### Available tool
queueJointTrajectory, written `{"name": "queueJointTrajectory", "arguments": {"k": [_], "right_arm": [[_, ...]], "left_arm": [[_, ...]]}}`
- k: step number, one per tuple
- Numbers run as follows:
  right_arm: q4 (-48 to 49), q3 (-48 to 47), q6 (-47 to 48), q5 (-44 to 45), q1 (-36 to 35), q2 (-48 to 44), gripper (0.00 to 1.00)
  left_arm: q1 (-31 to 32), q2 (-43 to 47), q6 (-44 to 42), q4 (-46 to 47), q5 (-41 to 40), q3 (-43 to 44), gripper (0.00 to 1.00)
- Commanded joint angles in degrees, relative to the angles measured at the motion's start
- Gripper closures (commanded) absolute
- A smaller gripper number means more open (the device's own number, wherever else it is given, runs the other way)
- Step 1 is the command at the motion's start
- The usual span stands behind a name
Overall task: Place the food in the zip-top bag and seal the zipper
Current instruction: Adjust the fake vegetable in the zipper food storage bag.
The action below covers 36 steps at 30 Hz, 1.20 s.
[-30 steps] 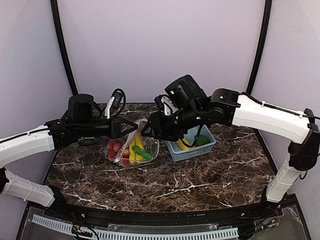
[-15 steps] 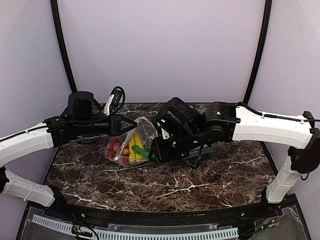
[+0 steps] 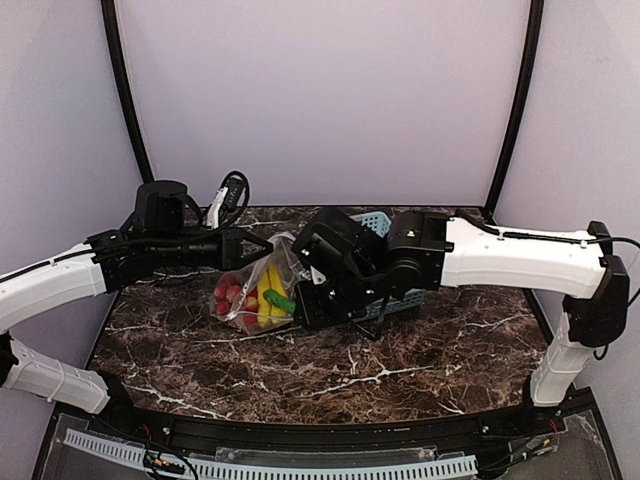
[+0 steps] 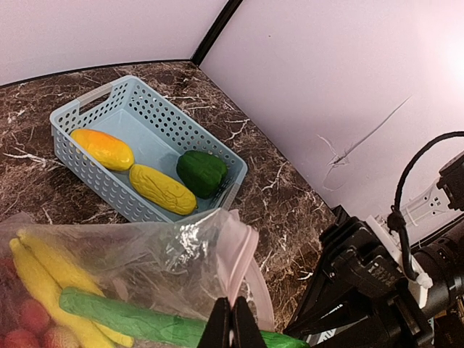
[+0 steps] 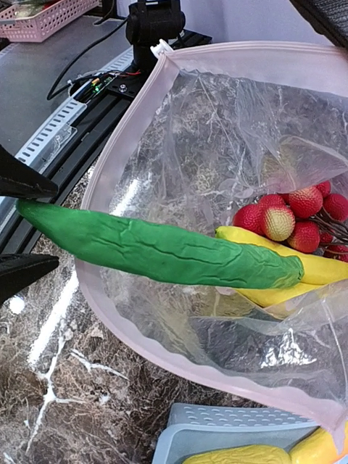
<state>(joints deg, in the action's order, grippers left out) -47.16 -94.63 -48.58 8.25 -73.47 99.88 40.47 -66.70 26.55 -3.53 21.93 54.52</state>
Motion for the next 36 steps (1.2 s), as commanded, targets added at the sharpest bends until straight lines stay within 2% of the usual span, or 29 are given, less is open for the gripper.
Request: {"name": "queueJointTrajectory", "arguments": {"k": [1,5,9,15,20,28,36], "right_arm": [[0.2,-2.0,0.3,1.9,-0.5,1.6,0.75],[0.8,-2.3,0.3,3.0,-0.5,2.1,0.81],[0.9,-2.7,0.3,3.6,-0.5,2.7,0.82],[0.8,-3.0,0.2,4.6,-0.5,2.6,0.95],[0.8,-3.3,0.1,8.2,-0.6,1.1,1.00],[0.3,-8.4,3.7,11.4,-0.6,3.8,1.00],[-1.5,-14.8,8.4,8.0,1.1,9.3,1.00]], "left_arm": [[0.2,0.2,-0.4,-0.8,-0.3,1.2,0.99],[0.2,0.4,-0.4,-0.7,-0.4,1.0,0.99],[0.2,0.5,-0.3,-0.8,-0.3,1.0,0.99],[0.2,0.9,-0.2,-0.7,-0.6,0.6,0.99],[0.2,1.5,-0.1,-0.5,-0.9,0.3,0.99],[0.2,1.8,0.2,-0.1,-1.1,0.1,0.99],[0.2,2.0,0.1,-0.3,-0.7,0.0,0.99]]}}
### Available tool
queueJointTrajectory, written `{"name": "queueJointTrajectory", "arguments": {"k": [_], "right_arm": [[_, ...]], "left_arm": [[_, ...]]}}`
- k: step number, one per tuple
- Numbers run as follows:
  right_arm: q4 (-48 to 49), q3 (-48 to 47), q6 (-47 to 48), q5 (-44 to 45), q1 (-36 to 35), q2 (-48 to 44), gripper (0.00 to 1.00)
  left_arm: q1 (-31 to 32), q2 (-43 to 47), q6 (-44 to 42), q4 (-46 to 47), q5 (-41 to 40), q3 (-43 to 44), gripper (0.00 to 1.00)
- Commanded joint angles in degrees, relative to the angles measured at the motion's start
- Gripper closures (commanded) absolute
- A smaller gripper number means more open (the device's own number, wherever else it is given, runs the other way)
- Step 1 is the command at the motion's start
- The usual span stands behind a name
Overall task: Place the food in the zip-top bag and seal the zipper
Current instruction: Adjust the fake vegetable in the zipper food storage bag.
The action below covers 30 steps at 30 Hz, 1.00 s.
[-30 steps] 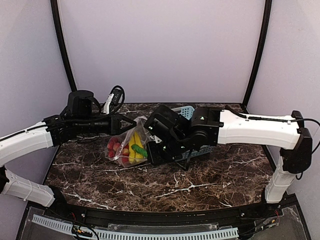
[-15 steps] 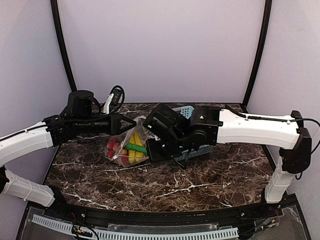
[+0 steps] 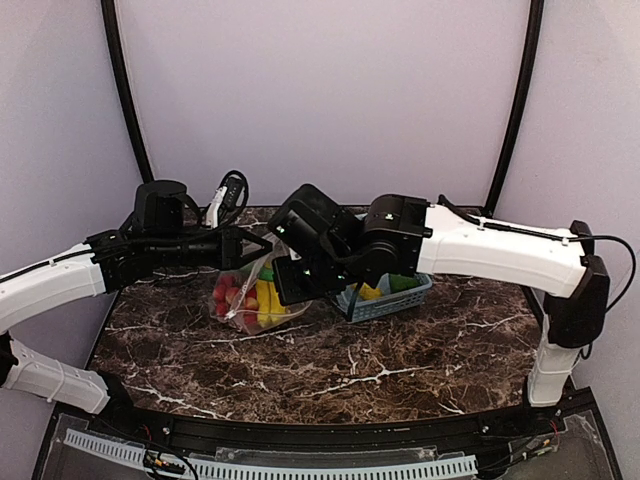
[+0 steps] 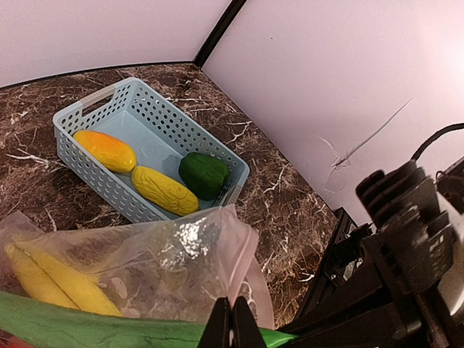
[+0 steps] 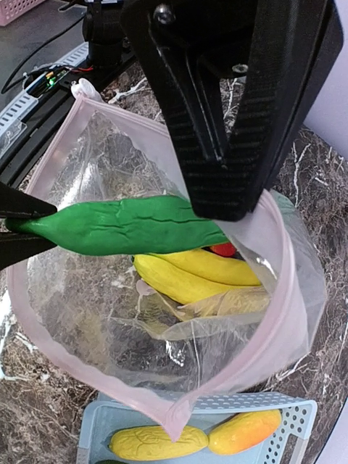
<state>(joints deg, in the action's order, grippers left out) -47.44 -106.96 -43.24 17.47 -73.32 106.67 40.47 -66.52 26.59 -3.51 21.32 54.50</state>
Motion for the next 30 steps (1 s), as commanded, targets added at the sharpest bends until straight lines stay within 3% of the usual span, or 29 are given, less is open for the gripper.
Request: {"name": "queueJointTrajectory", "arguments": {"k": [1,22,25,30], "right_arm": [[-1.3,-2.6,3.3,-1.2,1.1,2.6,1.00],[5.4,-0.5,7.0,-2.3,4.6,6.7,0.98],[5.6,-0.3,6.9,-2.4,4.9,6.7,0.94],[5.9,1.0,7.0,-2.4,4.9,4.9,0.78]], "left_arm": [[0.2,1.8,0.0,-0.3,0.0,0.1,0.99],[0.2,1.3,0.3,1.2,2.3,0.5,0.99],[0.2,1.3,0.5,1.2,2.1,0.5,0.99],[0.2,1.4,0.5,1.1,1.2,0.1,0.99]]}}
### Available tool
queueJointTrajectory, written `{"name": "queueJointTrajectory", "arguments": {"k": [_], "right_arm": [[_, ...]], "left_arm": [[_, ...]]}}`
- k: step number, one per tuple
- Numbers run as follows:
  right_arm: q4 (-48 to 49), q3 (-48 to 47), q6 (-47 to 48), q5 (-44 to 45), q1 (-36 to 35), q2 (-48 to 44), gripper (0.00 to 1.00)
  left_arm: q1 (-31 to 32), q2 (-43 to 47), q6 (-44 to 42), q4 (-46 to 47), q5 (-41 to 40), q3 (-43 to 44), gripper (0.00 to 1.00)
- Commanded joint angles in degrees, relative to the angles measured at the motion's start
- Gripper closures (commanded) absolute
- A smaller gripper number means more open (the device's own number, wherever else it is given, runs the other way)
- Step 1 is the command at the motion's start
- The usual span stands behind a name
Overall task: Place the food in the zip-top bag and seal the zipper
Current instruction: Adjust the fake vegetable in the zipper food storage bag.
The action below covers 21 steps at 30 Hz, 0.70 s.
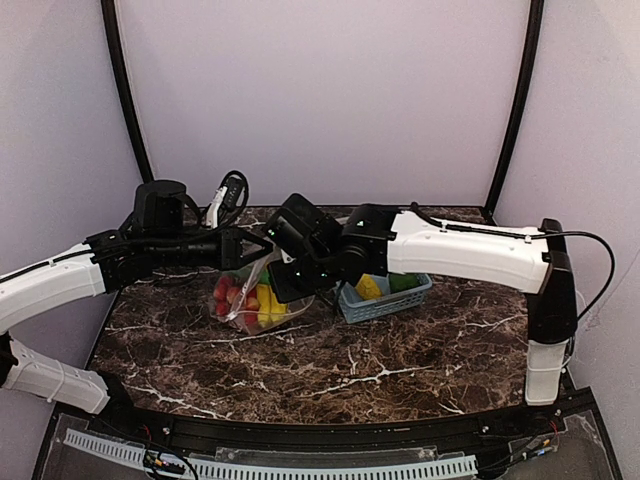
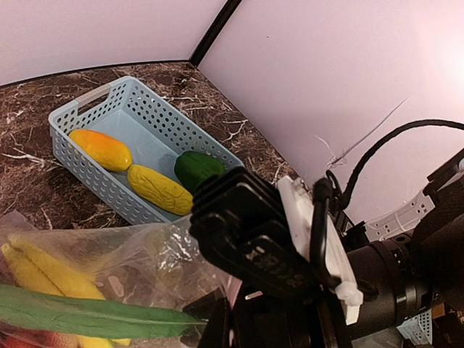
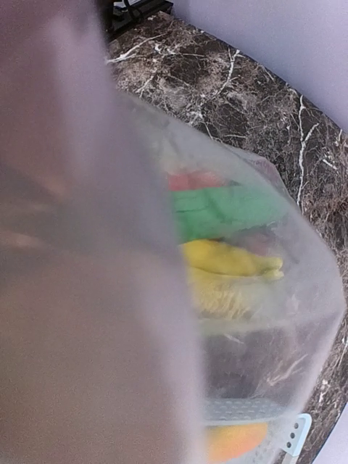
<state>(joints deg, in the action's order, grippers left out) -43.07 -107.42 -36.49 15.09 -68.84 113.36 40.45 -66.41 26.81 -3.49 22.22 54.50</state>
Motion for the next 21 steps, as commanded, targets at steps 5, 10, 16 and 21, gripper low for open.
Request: {"name": "queueJointTrajectory", "arguments": {"k": [5,10,16,21], "right_arm": [[2.2,4.2,0.3,-0.2,0.4,-5.2,0.62],[2.7,6.9,0.3,0.0,0.5,-9.2,0.54],[2.7,8.7,0.6,-0.1,0.5,-14.7,0.51],[2.1,13.3,0.0,0.3,2.5,-19.9,0.50]], "left_arm": [[0.1,1.2,0.5,1.2,-0.2,-0.1,0.99],[-0.4,1.3,0.9,1.5,-0.2,-0.1,0.99],[-1.2,1.7,0.0,0.9,0.3,-0.1,0.99],[-2.5,2.8,-5.5,0.0,2.7,0.1,0.99]]}}
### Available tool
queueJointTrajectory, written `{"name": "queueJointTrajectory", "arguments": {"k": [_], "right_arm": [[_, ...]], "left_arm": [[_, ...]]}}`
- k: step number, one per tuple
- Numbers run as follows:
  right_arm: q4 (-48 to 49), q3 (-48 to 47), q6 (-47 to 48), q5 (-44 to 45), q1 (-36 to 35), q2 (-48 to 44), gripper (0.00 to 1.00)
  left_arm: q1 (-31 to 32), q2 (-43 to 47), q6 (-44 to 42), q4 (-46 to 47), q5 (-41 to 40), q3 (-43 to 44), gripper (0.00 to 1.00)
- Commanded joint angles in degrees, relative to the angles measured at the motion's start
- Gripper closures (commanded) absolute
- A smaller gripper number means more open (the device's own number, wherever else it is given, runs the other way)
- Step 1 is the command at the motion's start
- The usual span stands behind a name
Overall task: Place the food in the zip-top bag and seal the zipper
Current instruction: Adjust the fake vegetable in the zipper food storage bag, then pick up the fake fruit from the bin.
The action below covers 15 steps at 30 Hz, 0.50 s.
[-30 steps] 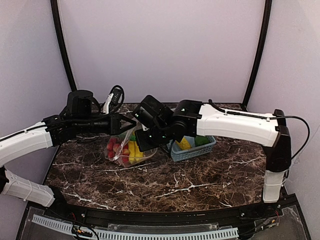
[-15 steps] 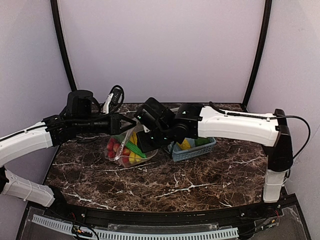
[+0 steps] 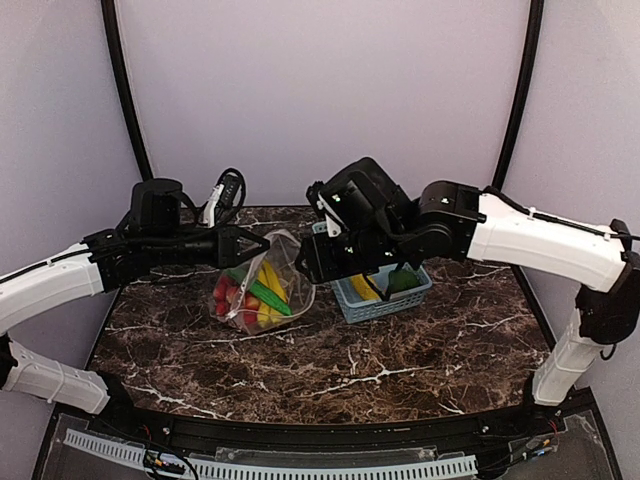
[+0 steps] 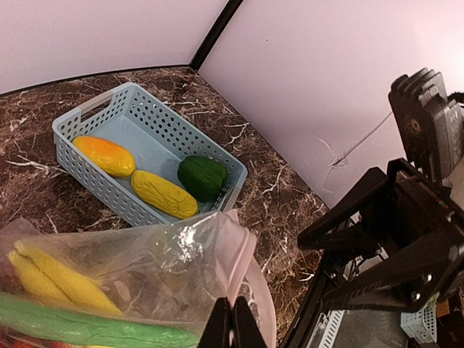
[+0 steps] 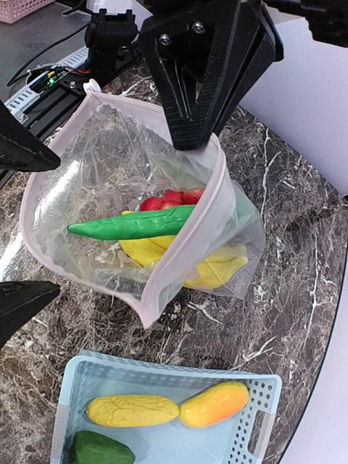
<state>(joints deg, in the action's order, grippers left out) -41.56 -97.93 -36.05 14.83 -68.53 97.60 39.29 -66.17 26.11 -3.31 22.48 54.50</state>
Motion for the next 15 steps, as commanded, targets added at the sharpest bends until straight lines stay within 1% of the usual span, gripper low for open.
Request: {"name": "queueJointTrajectory", "arguments": {"k": [1,2,7,11,15], "right_arm": [[0.4,5.2,-0.5,0.4,2.9,-5.2,0.50],[0.3,6.3,-0.5,0.3,3.7,-6.1,0.50],[-0.2,11.8,0.8,-1.1,9.1,-9.0,0.48],[0.1,17.3,2.2,-4.5,15.1,-8.9,0.49],[1.3,20.7,4.8,-7.9,19.0,-7.1,0.49]], "left_arm": [[-1.9,2.6,-5.6,-0.4,4.2,0.3,0.99],[-3.1,2.5,-7.3,-0.8,5.3,0.9,0.99],[-8.3,0.8,-10.5,0.9,17.7,1.2,0.99],[-9.9,0.6,-12.8,4.7,20.4,-0.6,0.99],[-10.8,0.6,-14.4,7.8,21.7,-2.2,0.99]]}}
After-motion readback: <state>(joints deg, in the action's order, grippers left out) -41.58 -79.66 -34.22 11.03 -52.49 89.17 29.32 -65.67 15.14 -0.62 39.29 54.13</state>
